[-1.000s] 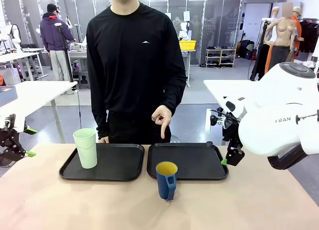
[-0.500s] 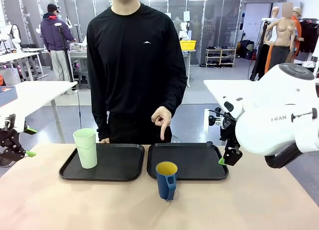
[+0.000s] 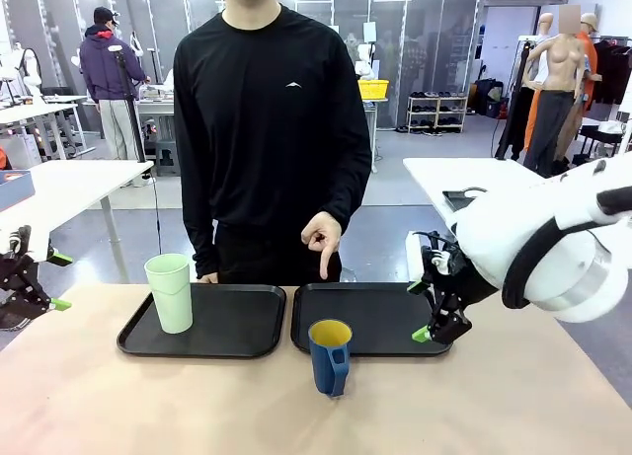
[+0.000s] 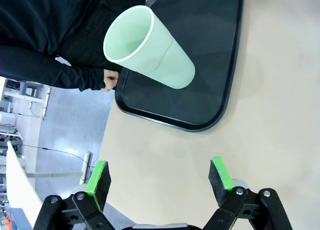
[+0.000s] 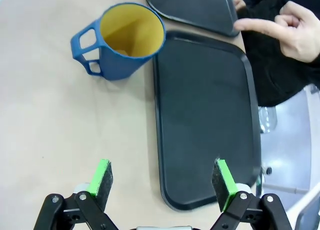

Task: Sort and store the cups by type.
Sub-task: Pick up the Handle plastic cup and place it into the empty Flat Tray.

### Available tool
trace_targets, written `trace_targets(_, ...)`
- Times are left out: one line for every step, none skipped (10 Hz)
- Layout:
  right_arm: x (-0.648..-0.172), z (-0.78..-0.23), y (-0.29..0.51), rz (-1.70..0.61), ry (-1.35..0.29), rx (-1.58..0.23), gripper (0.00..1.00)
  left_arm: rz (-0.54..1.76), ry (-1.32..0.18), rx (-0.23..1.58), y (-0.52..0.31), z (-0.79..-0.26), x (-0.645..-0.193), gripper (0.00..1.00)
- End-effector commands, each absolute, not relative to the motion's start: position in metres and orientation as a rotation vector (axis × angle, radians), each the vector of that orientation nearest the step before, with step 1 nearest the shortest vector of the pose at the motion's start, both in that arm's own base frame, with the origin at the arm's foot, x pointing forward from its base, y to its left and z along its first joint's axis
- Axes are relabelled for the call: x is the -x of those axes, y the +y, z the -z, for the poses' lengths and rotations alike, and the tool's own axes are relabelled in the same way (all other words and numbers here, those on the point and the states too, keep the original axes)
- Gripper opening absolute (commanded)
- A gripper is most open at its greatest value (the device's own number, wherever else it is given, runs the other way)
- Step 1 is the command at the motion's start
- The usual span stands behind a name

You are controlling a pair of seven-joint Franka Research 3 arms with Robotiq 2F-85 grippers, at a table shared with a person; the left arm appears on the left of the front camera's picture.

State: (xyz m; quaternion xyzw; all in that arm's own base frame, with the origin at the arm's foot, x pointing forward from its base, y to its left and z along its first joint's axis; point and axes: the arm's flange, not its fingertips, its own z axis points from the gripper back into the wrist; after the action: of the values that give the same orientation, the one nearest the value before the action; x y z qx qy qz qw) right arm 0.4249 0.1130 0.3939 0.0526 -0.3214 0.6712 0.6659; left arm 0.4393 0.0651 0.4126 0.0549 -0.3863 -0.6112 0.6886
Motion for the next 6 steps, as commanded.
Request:
trace_targets(-0.457, -0.355, 0.107, -1.507, -0.781, -0.215, 1.0, 1.377, -0.874, -0.12, 0.066, -0.411, -0.44, 1.0)
trace_targets(-0.463, -0.345, 0.108, -1.495, -0.806, -0.251, 1.0, 1.377, -0.874, -0.12, 0.066, -0.411, -0.44, 1.0)
trace_targets(-0.468, -0.336, 0.11, -1.483, -0.834, -0.292, 1.0, 1.377, -0.874, -0.12, 0.066, -0.411, -0.44, 1.0)
trace_targets(-0.472, -0.327, 0.113, -1.47, -0.864, -0.336, 1.0, 1.377, -0.874, -0.12, 0.066, -0.411, -0.44, 1.0)
trace_targets(-0.474, -0.318, 0.114, -1.449, -0.875, -0.37, 1.0, 1.377, -0.874, -0.12, 0.066, -0.411, -0.44, 1.0)
trace_targets(-0.476, -0.309, 0.114, -1.447, -0.89, -0.403, 1.0, 1.377, -0.874, -0.12, 0.066, -0.411, -0.44, 1.0)
